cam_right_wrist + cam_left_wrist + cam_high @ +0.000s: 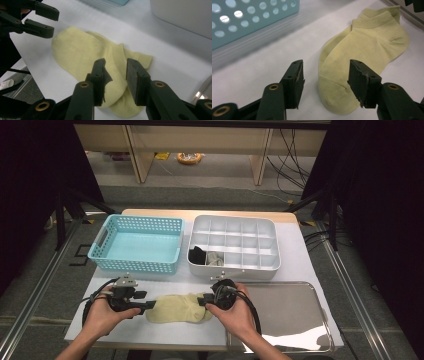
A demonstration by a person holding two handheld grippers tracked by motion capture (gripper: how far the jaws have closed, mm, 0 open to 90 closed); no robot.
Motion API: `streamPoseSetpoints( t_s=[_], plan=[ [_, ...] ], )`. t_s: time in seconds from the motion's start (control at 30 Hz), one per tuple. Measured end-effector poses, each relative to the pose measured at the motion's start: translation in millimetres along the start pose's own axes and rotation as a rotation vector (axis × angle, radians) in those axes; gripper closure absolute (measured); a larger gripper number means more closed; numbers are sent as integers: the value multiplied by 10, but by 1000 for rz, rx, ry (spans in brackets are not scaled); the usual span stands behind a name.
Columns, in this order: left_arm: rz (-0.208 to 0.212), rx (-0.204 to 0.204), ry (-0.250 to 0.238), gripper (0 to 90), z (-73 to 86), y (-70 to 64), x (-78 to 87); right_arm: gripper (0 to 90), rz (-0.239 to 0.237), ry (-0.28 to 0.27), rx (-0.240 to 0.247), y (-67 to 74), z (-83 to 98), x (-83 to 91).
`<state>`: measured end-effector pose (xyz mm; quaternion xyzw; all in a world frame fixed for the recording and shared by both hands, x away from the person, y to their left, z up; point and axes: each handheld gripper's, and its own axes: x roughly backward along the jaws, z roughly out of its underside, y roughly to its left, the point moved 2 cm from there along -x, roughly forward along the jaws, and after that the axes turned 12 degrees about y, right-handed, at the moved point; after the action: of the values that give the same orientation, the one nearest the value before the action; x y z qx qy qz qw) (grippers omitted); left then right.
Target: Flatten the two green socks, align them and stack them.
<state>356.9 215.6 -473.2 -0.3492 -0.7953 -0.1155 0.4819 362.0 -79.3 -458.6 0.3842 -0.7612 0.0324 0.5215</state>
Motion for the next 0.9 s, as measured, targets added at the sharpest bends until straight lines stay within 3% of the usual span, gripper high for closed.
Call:
streamPoseSetpoints(
  t_s=[0.17, 0.33, 0.43, 0.47, 0.57, 0.63, 0.67, 0.73, 0.83, 0.87, 0.9],
  plan=[
    [33, 32, 22, 488, -4, 30, -48, 690, 19, 29, -33, -119, -20, -65],
    [83, 75, 52, 523, 53, 66, -105, 711, 8, 40, -32, -153, -33, -139],
    [84, 75, 59, 548, 79, 76, -135, 707, 9, 56, -36, -134, -35, -194],
    [84, 68, 68, 559, 83, 83, -141, 705, 17, 51, -5, -153, -40, -212],
    [88, 53, 97, 592, 86, 79, -156, 711, 38, 46, -1, -152, -41, -266],
    [87, 50, 110, 623, 92, 65, -161, 726, 28, 67, -2, -145, -31, -281],
    [87, 48, 111, 636, 95, 59, -168, 736, 52, 96, -20, -150, -23, -284],
    [83, 37, 125, 664, 98, 54, -168, 769, 31, 78, 18, -138, -22, -301],
    [69, 40, 130, 705, 98, 28, -182, 817, 31, 96, 30, -129, -7, -321],
    [60, 18, 147, 720, 99, 36, -178, 825, 28, 99, 30, -121, -3, -323],
    [64, 40, 133, 735, 95, 9, -186, 831, 24, 100, 34, -111, -1, -320]
  ],
)
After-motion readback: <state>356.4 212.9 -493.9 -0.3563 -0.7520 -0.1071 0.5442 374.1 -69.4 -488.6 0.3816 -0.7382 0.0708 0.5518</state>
